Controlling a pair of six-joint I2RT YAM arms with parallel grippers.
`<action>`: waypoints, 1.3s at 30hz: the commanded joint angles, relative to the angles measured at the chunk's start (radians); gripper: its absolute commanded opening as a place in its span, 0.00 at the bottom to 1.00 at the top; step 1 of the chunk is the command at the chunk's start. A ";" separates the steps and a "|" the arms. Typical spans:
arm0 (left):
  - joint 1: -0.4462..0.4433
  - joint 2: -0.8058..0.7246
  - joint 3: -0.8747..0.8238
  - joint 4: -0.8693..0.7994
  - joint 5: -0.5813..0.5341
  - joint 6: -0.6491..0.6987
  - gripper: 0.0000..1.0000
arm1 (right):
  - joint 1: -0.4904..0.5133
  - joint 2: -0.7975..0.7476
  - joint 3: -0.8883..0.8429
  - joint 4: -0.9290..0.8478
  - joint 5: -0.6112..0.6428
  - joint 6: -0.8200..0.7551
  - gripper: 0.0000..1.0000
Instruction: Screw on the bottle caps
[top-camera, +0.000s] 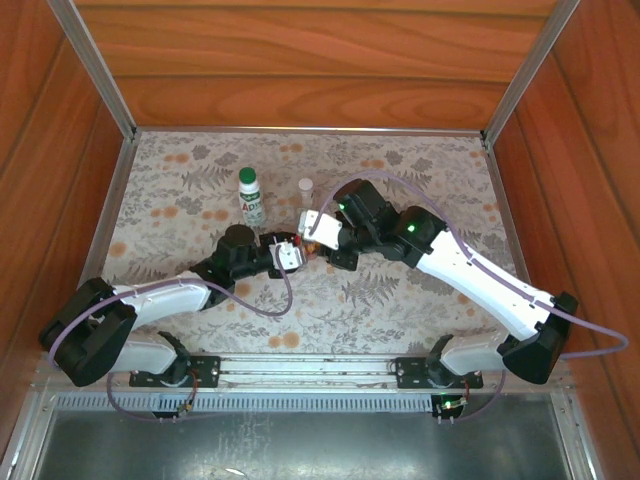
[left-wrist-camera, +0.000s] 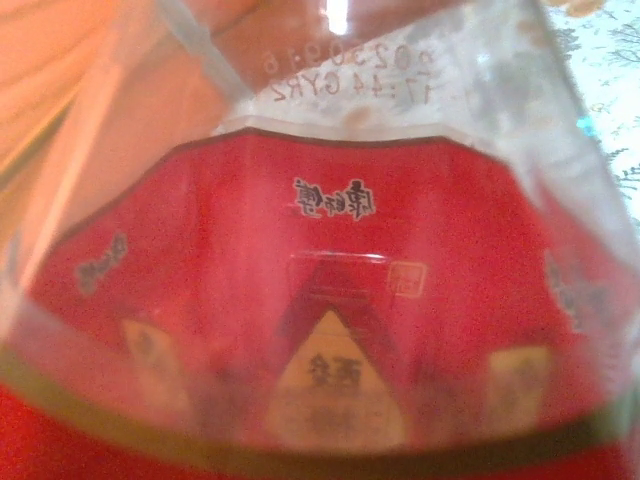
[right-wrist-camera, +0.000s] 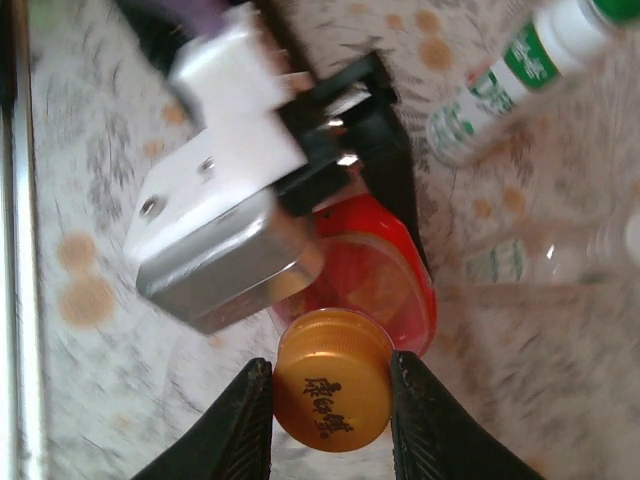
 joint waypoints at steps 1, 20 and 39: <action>-0.003 -0.003 0.046 0.034 0.012 -0.050 0.50 | -0.011 0.044 0.062 0.036 0.023 0.630 0.17; -0.001 0.003 0.129 0.034 0.202 -0.573 0.58 | -0.098 -0.237 -0.079 0.189 -0.140 0.364 0.69; -0.010 0.056 0.236 0.034 0.544 -0.781 0.57 | -0.303 -0.192 -0.119 0.360 -0.610 0.198 0.64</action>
